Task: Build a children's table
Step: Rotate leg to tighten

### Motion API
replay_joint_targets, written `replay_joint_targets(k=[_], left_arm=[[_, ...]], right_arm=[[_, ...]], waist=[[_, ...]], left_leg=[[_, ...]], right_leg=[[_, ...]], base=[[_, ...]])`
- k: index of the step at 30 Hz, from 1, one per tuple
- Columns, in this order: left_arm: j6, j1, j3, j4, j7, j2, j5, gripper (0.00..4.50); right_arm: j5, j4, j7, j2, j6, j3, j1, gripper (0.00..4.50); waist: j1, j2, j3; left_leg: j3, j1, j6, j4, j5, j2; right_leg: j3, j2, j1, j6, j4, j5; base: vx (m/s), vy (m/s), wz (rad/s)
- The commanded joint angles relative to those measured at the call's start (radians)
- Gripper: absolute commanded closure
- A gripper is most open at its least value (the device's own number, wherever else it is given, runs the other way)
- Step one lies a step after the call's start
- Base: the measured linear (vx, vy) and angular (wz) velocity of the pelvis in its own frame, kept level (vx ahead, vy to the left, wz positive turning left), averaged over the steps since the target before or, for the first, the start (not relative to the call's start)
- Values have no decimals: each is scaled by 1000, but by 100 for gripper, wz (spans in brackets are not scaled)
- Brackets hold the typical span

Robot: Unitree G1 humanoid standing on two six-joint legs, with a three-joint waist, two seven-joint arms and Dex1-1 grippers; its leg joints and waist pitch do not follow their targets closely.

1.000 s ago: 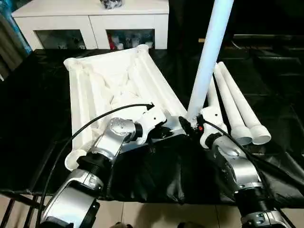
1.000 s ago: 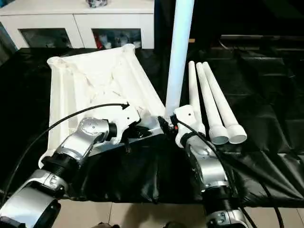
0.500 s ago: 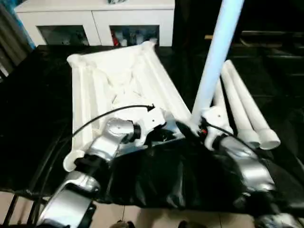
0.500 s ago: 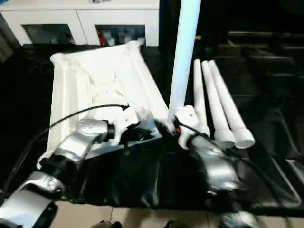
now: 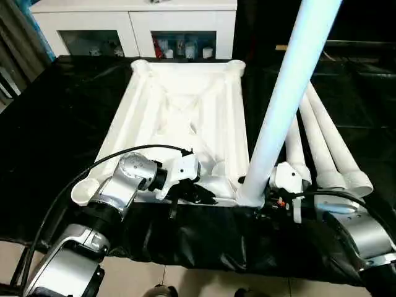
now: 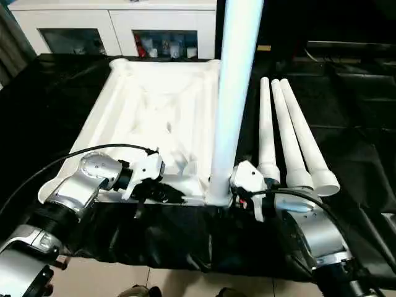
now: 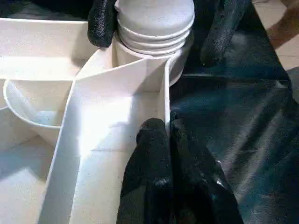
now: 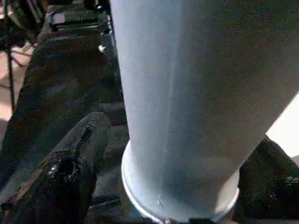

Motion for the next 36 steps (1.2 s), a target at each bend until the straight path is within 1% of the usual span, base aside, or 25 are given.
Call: replay_joint_targets(k=[1,3,4,6,7,8,11,14,16,20,21,22,23,24,25,26,27,28,29,31,32,33,34,35,36], left_arm=[[-13,5,-32,-6,-28,5,16,450],[-22,0,-34,-1,-37,10,13,450],[-23,0,-35,-1,-38,11,13,450],[-23,0,-39,-1,-46,14,8,450],[-24,0,-40,-1,-47,14,7,450],[-25,1,-42,-1,-52,16,6,450],[-27,3,-47,-2,-57,19,8,450],[-33,6,-49,-1,-65,21,11,450],[-34,6,-49,1,-66,21,12,450],[-21,1,-39,8,-35,13,13,450],[7,-10,-22,21,16,-4,10,450],[23,-15,-14,27,44,-12,10,450],[32,-19,-10,30,60,-18,9,450],[39,-23,-5,36,81,-25,11,450],[41,-24,-4,37,86,-27,11,450],[55,-31,2,45,118,-42,15,450],[65,-36,6,50,150,-54,21,450],[93,-44,13,56,200,-76,28,450],[110,-48,17,58,225,-87,30,450],[151,-63,28,72,309,-121,41,450],[175,-70,39,80,361,-142,44,450],[175,-70,39,80,361,-142,44,450],[208,-78,53,85,433,-169,49,450],[236,-79,65,81,487,-194,50,450],[251,-78,71,76,516,-209,51,450]], right_arm=[[-15,8,47,-11,33,59,16,82],[-20,15,56,-15,34,61,8,89],[-19,16,58,-15,35,61,6,89],[-14,12,67,-21,41,65,5,113],[-14,12,68,-22,41,66,5,113],[-12,9,73,-25,44,68,5,132],[-9,6,82,-28,51,74,6,146],[-7,2,95,-32,56,85,9,169],[-9,3,95,-31,55,87,10,176],[0,5,80,-15,60,78,13,179],[-7,20,22,20,55,62,10,179],[-20,35,-20,40,52,54,6,180],[-29,45,-46,52,50,49,3,180],[-47,64,-84,68,41,44,-4,180],[-53,71,-97,73,40,42,-7,180],[-89,116,-191,106,40,29,-26,180],[-109,153,-267,137,52,14,-44,180],[-115,198,-354,180,67,-10,-66,180],[-114,217,-390,202,72,-23,-76,181],[-115,265,-490,258,86,-52,-102,181],[-120,291,-546,285,94,-66,-117,181],[-120,291,-546,285,94,-66,-117,181],[-128,322,-613,318,96,-79,-134,181],[-127,340,-656,346,95,-91,-145,181],[-124,348,-679,363,94,-98,-151,181]], waist=[[0,-14,-59],[0,-13,-59],[1,-15,-60],[3,-15,-61],[3,-15,-61],[4,-15,-62],[6,-15,-62],[9,-15,-61],[11,-16,-62],[13,-16,-64],[11,-17,-63],[11,-17,-63],[11,-16,-60],[9,-18,-54],[6,-19,-53],[0,-18,-48],[-6,-22,-44],[-19,-19,-41],[-28,-20,-39],[-37,-21,-37],[-38,-19,-38],[-40,-20,-38],[-41,-22,-38],[-39,-22,-41],[-39,-22,-41]], left_leg=[[-24,8,126,-51,-133,63],[-24,7,128,-50,-130,62],[-24,8,129,-50,-127,62],[-24,8,128,-49,-123,62],[-24,9,130,-49,-118,62],[-24,8,132,-48,-115,62],[-24,9,135,-47,-114,63],[-24,10,131,-48,-119,63],[-23,9,128,-47,-118,63],[-24,9,130,-45,-106,62],[-22,8,131,-45,-104,62],[-22,8,131,-45,-104,62],[-23,10,114,-47,-126,60],[-24,11,96,-51,-167,60],[-24,11,86,-52,-185,58],[-26,13,64,-58,-222,56],[-27,13,51,-61,-240,54],[-33,14,24,-65,-285,51],[-38,16,8,-69,-311,51],[-40,17,6,-72,-332,52],[-41,20,6,-72,-338,49],[-39,20,5,-71,-338,49],[-37,21,9,-70,-335,48],[-36,26,10,-69,-332,47],[-35,25,12,-68,-326,47]], right_leg=[[43,-85,53,-276,-52,-62],[43,-86,53,-276,-52,-60],[43,-86,53,-276,-52,-63],[42,-86,54,-274,-51,-65],[42,-85,54,-275,-50,-60],[42,-85,54,-275,-49,-58],[42,-85,53,-274,-49,-58],[42,-85,53,-271,-50,-76],[42,-85,53,-270,-50,-77],[42,-85,54,-272,-46,-55],[43,-85,50,-276,-46,-50],[43,-85,50,-276,-46,-50],[41,-84,48,-270,-53,-100],[41,-85,47,-258,-61,-175],[41,-85,47,-248,-64,-214],[41,-87,44,-229,-72,-298],[40,-86,43,-216,-76,-345],[38,-88,42,-193,-82,-437],[37,-88,42,-170,-90,-487],[37,-87,40,-155,-95,-497],[37,-87,38,-153,-97,-500],[39,-86,36,-154,-96,-492],[40,-84,35,-157,-97,-481],[41,-84,32,-161,-99,-475],[42,-85,33,-165,-98,-464]], base=[[0,0,0],[0,0,0],[0,0,0],[0,0,0],[0,0,0],[0,0,0],[0,0,0],[0,0,0],[0,0,0],[0,0,0],[0,0,0],[0,0,0],[0,0,0],[0,0,0],[0,0,0],[-52,3,-3],[-52,3,-3],[-68,5,-8],[-64,13,-12],[-32,7,-6],[0,0,0],[0,0,0],[0,0,0],[0,0,0],[0,0,0]])
